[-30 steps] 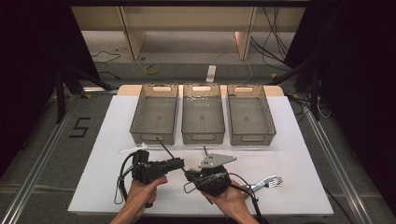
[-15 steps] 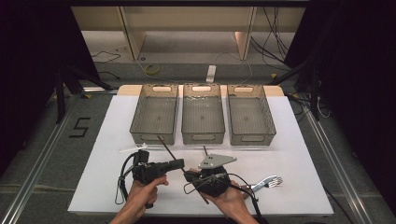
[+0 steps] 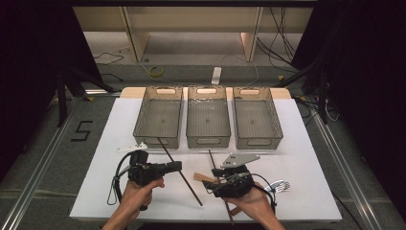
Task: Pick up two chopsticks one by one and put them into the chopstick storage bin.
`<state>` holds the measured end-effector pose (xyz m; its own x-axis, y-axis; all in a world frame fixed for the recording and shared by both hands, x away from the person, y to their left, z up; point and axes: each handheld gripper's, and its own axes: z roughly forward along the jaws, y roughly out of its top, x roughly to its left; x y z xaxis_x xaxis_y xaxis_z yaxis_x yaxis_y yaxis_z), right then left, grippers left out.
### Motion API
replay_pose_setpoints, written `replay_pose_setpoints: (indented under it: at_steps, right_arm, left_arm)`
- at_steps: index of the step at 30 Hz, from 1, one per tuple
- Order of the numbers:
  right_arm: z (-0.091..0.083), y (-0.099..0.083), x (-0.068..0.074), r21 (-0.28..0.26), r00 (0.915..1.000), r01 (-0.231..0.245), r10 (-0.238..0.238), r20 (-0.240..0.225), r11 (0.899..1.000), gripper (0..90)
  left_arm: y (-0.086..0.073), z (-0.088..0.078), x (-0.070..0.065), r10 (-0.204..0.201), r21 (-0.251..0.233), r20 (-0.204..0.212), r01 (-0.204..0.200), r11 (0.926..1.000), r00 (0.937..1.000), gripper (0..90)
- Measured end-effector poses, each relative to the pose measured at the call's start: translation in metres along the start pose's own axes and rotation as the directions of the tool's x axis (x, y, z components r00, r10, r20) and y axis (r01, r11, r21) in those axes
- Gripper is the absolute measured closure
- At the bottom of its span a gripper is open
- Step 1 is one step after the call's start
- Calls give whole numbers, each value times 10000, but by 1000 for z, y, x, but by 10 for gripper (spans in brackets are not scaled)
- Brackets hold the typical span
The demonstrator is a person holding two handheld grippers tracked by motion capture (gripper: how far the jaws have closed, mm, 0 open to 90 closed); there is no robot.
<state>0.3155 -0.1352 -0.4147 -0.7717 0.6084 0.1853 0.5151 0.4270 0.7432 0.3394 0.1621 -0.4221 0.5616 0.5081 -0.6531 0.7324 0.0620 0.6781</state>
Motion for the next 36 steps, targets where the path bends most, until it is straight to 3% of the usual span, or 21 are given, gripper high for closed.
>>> replay_pose_setpoints:
  at_steps: [8,16,22,27,33,36]
  right_arm:
    - [-5,-10,-17,762,9963,-479,421,756,9959,380]
    - [-5,-19,-24,1357,9930,-753,619,1008,9879,342]
    - [-3,-23,-24,1869,9919,-785,578,1133,9792,327]
    - [-3,-24,-22,1913,9920,-768,557,1132,9785,293]
    - [-7,-26,-17,1761,9922,-643,440,1167,9823,235]
    - [-10,-28,-15,1688,9938,-548,374,1043,9841,233]
  left_arm:
    - [12,-11,-1,459,311,-751,-437,9986,9961,852]
    - [28,-22,0,971,592,-1325,-899,9942,9864,852]
    - [42,-32,6,1019,662,-1675,-919,9936,9806,852]
    - [53,-39,10,1005,610,-1838,-907,9940,9778,852]
    - [75,-42,12,1289,750,-2178,-1151,9905,9674,852]
    - [90,-47,13,1414,862,-2484,-1236,9886,9583,851]
